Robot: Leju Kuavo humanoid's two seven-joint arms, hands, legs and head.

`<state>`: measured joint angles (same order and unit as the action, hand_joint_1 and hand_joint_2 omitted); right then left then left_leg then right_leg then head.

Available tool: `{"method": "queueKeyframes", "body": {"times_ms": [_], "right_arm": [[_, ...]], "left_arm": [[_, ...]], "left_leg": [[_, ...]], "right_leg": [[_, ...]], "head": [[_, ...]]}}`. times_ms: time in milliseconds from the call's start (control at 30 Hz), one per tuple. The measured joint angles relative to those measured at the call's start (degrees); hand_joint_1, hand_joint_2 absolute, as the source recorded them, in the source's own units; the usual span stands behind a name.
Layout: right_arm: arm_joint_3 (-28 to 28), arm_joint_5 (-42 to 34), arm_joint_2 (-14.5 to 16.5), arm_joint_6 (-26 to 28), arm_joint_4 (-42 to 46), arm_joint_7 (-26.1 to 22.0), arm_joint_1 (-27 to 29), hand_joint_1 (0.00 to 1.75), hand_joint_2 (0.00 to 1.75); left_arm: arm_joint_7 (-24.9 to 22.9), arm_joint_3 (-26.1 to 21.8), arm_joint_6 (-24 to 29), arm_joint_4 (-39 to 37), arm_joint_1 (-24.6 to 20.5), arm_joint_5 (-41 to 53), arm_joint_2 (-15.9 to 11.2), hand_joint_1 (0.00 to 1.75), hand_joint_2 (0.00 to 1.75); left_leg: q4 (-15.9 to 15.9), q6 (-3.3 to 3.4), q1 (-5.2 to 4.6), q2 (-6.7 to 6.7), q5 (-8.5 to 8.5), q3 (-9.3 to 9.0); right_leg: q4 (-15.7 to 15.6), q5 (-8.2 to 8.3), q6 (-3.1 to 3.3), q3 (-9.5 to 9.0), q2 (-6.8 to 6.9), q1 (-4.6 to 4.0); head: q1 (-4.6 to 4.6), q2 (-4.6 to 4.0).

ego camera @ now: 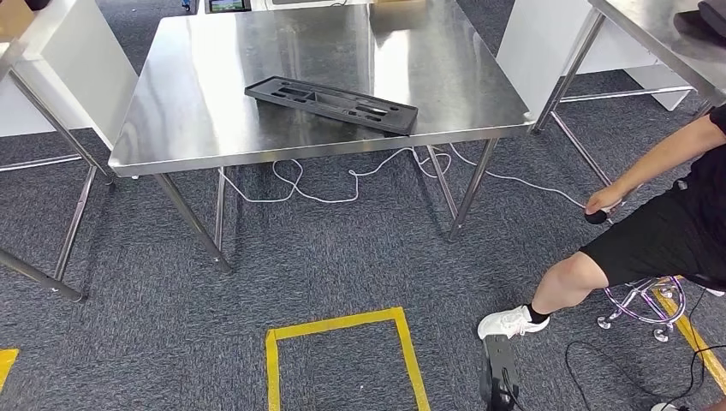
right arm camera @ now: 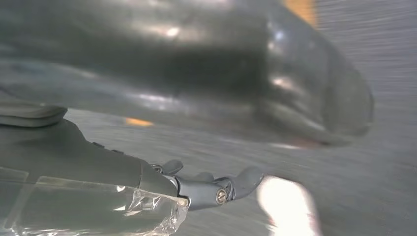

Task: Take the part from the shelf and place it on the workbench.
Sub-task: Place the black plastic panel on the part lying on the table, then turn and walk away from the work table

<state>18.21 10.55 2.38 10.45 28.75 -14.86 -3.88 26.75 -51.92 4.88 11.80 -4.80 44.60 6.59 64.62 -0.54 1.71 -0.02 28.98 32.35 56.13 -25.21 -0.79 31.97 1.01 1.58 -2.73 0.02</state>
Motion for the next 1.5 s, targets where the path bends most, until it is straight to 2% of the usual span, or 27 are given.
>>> {"method": "queueKeyframes", "body": {"times_ms": [67,133,200,233,300,367,400,433,467,500,567,600,667,733,800,867,900,967,1000,1067,1133,1233,1300,1367,1400,1433,1500], "right_arm": [[0.47,1.14,-0.61,0.4,-4.49,5.64,0.25,0.0,0.0],[0.8,2.11,-0.8,1.73,-8.03,10.76,0.86,0.0,0.0],[0.96,3.31,-0.85,3.27,-10.7,14.15,1.45,0.0,0.0],[0.95,4.08,-0.85,4.02,-11.85,15.57,1.62,0.0,0.0],[0.85,5.5,-0.85,5.0,-13.66,18.23,1.7,0.0,0.0],[0.73,6.3,-0.85,5.13,-14.8,19.87,1.69,0.0,0.0],[0.66,6.55,-0.85,4.91,-15.26,20.34,1.69,0.0,0.0],[0.55,6.76,-0.85,4.55,-15.62,20.7,1.69,0.0,0.0],[0.41,6.94,-0.85,4.08,-15.88,20.97,1.66,0.0,0.0],[0.26,7.09,-0.85,3.61,-16.03,21.1,1.59,0.0,0.0],[-0.03,7.27,-0.87,3.07,-16.15,21.14,1.36,0.0,0.0],[-0.12,7.34,-0.88,2.98,-16.24,21.14,1.3,0.0,0.0],[-0.21,7.54,-0.86,2.91,-16.51,21.14,1.35,0.0,0.0],[-0.39,7.88,-0.8,2.94,-16.82,21.02,1.46,0.0,0.0],[-0.63,8.34,-0.77,2.97,-17.0,20.41,1.48,0.0,0.0],[-0.94,8.98,-0.79,2.97,-17.03,19.49,1.47,0.0,0.0],[-1.18,9.34,-0.79,2.96,-17.04,19.17,1.46,0.0,0.0],[-1.64,9.87,-0.76,2.83,-17.08,18.86,1.44,0.0,0.0],[-1.83,10.02,-0.73,2.69,-17.11,18.86,1.41,0.0,0.0],[-2.08,10.16,-0.63,2.33,-17.19,19.09,1.32,0.0,0.0],[-2.31,10.35,-0.48,2.02,-17.29,19.53,1.15,0.0,0.0],[-2.67,10.63,-0.33,1.79,-17.53,20.13,1.09,0.0,0.0],[-2.88,10.85,-0.26,1.76,-17.63,20.26,1.16,0.0,0.0],[-3.04,11.04,-0.2,1.76,-17.66,20.28,1.21,0.0,0.0],[-3.08,11.11,-0.22,1.76,-17.66,20.28,1.22,0.0,0.0],[-3.11,11.21,-0.24,1.76,-17.67,20.28,1.22,0.0,0.0],[-3.25,11.51,-0.29,1.76,-17.67,20.28,1.19,0.0,0.0]], "left_arm": [[0.32,0.01,-0.26,0.0,-0.1,0.09,-0.05,0.0,0.0],[0.52,0.0,-0.49,0.0,-0.11,0.01,-0.08,0.0,0.0],[0.59,-0.02,-0.55,-0.01,-0.1,-0.14,-0.07,0.0,0.0],[0.63,-0.02,-0.5,-0.02,-0.11,-0.19,-0.05,0.0,0.0],[0.75,-0.05,-0.3,-0.04,-0.09,-0.24,-0.03,0.0,0.0],[0.84,-0.08,-0.12,-0.04,-0.01,-0.24,-0.08,0.0,0.0],[0.85,-0.09,-0.09,-0.04,0.01,-0.2,-0.08,0.0,0.0],[0.86,-0.09,-0.08,-0.04,0.01,-0.1,-0.08,0.0,0.0],[0.86,-0.08,-0.09,-0.04,0.0,0.05,-0.08,0.0,0.0],[0.85,-0.07,-0.1,-0.04,-0.04,0.21,-0.07,0.0,0.0],[0.83,-0.04,-0.12,-0.04,-0.11,0.42,-0.07,0.0,0.0],[0.81,-0.03,-0.13,-0.04,-0.14,0.46,-0.07,0.0,0.0],[0.79,-0.03,-0.15,-0.04,-0.12,0.57,-0.12,0.0,0.0],[0.76,-0.02,-0.16,-0.05,-0.06,0.75,-0.26,0.0,0.0],[0.75,0.02,-0.2,-0.06,-0.05,0.94,-0.33,0.0,0.0],[0.75,0.05,-0.22,-0.07,-0.09,1.06,-0.32,0.0,0.0],[0.75,0.07,-0.21,-0.07,-0.11,1.1,-0.33,0.0,0.0],[0.75,0.08,-0.14,-0.06,-0.14,1.13,-0.34,0.0,0.0],[0.75,0.08,-0.1,-0.05,-0.18,1.13,-0.36,0.0,0.0],[0.75,0.1,-0.06,-0.04,-0.33,1.25,-0.38,0.0,0.0],[0.75,0.11,-0.06,-0.04,-0.37,1.45,-0.42,0.0,0.0],[0.75,0.15,-0.06,-0.05,-0.37,1.59,-0.45,0.0,0.0],[0.76,0.19,-0.07,-0.05,-0.46,1.64,-0.44,0.0,0.0],[0.77,0.21,-0.08,-0.04,-0.49,1.68,-0.49,0.0,0.0],[0.77,0.21,-0.08,-0.04,-0.48,1.69,-0.5,0.0,0.0],[0.77,0.21,-0.1,-0.05,-0.47,1.7,-0.51,0.0,0.0],[0.77,0.24,-0.17,-0.06,-0.48,1.73,-0.47,0.0,0.0]], "left_leg": [[-6.01,0.38,-0.09,-0.46,0.35,-3.87],[-7.25,1.3,-0.6,-0.79,0.69,-4.16],[-7.64,2.49,-0.81,-0.54,-0.19,-3.28],[-7.86,3.23,-0.9,-0.34,-0.84,-2.67],[-8.04,4.17,-1.15,0.04,-2.22,-1.08],[-7.98,4.42,-1.42,0.23,-3.55,0.71],[-7.94,4.45,-1.56,0.29,-4.23,1.48],[-7.91,4.41,-1.67,0.32,-4.87,2.22],[-7.88,4.32,-1.77,0.32,-5.54,2.92],[-7.83,4.17,-1.84,0.31,-6.21,3.51],[-7.76,3.65,-2.06,0.33,-7.48,4.56],[-7.8,3.37,-2.13,0.39,-8.1,4.82],[-8.04,2.79,-2.15,0.48,-9.25,5.08],[-6.92,2.2,-1.87,0.3,-7.78,5.73],[-1.71,1.55,-1.44,0.08,-2.21,7.22],[5.82,0.86,-1.05,0.03,2.85,8.54],[8.3,0.55,-0.84,0.02,3.55,8.49],[7.53,0.12,-0.36,0.06,1.54,5.73],[4.25,0.01,-0.13,0.07,0.09,2.98],[-3.41,0.03,-0.06,-0.13,-0.33,-2.36],[-7.3,0.31,-0.43,-0.36,0.6,-4.36],[-8.36,1.69,-0.55,-0.13,-0.25,-3.66],[-8.95,3.15,-0.48,0.14,-1.44,-2.74],[-8.94,3.68,-0.71,0.33,-2.61,-1.3],[-8.91,3.67,-0.76,0.42,-3.22,-0.51],[-8.85,3.58,-0.77,0.5,-3.83,0.29],[-8.6,3.17,-0.66,0.55,-4.94,1.84]], "right_leg": [[0.58,0.51,-0.79,0.81,0.0,-0.09],[0.62,1.25,-1.86,1.11,-0.02,-0.28],[0.94,1.35,-2.68,1.63,-0.12,-0.35],[2.12,0.17,-2.6,2.4,-0.21,-0.34],[7.95,-4.67,-1.64,4.74,-0.4,-0.24],[15.22,-8.87,-1.18,6.46,-0.54,-0.34],[16.94,-9.35,-1.45,6.08,-0.58,-0.39],[16.65,-8.83,-1.89,4.7,-0.61,-0.46],[14.16,-7.7,-2.32,2.21,-0.63,-0.54],[10.16,-6.68,-2.53,-1.03,-0.64,-0.6],[1.45,-6.28,-2.13,-6.87,-0.72,-1.06],[-1.1,-6.55,-1.73,-8.18,-0.77,-1.3],[-2.38,-6.41,-0.9,-7.94,-0.81,-1.43],[-2.37,-5.36,0.29,-7.1,-0.53,-0.82],[-2.37,-4.11,1.44,-5.98,-0.24,-0.48],[-2.25,-2.93,1.79,-4.56,-0.11,-0.64],[-2.08,-2.39,1.68,-3.83,-0.07,-0.67],[-1.49,-1.45,1.3,-2.29,-0.05,-0.57],[-1.02,-1.13,1.06,-1.46,-0.07,-0.5],[-0.11,-0.56,0.43,0.03,-0.04,-0.53],[0.33,0.15,-0.61,0.95,0.02,-0.58],[1.02,0.21,-1.79,2.0,-0.08,-0.67],[5.02,-3.28,-1.36,3.71,-0.34,-0.75],[12.48,-7.91,-0.92,5.89,-0.56,-0.58],[15.5,-9.07,-1.17,6.34,-0.6,-0.51],[16.98,-9.2,-1.71,6.01,-0.62,-0.42],[13.22,-6.91,-3.1,2.05,-0.65,-0.16]], "head": [[-0.06,0.0],[-0.14,0.0],[-0.13,0.0],[-0.19,0.0],[-0.25,-0.01],[-0.29,0.0],[-0.3,0.0],[-0.3,0.01],[-0.29,0.01],[-0.29,0.01],[-0.23,0.0],[-0.2,0.0],[-0.12,0.01],[-0.11,0.0],[-0.03,0.0],[0.03,0.01],[0.02,0.01],[0.04,0.01],[0.05,0.01],[0.03,0.01],[-0.04,0.01],[-0.1,0.01],[-0.27,0.01],[-0.4,0.01],[-0.39,0.01],[-0.39,0.01],[-0.39,0.01]]}}
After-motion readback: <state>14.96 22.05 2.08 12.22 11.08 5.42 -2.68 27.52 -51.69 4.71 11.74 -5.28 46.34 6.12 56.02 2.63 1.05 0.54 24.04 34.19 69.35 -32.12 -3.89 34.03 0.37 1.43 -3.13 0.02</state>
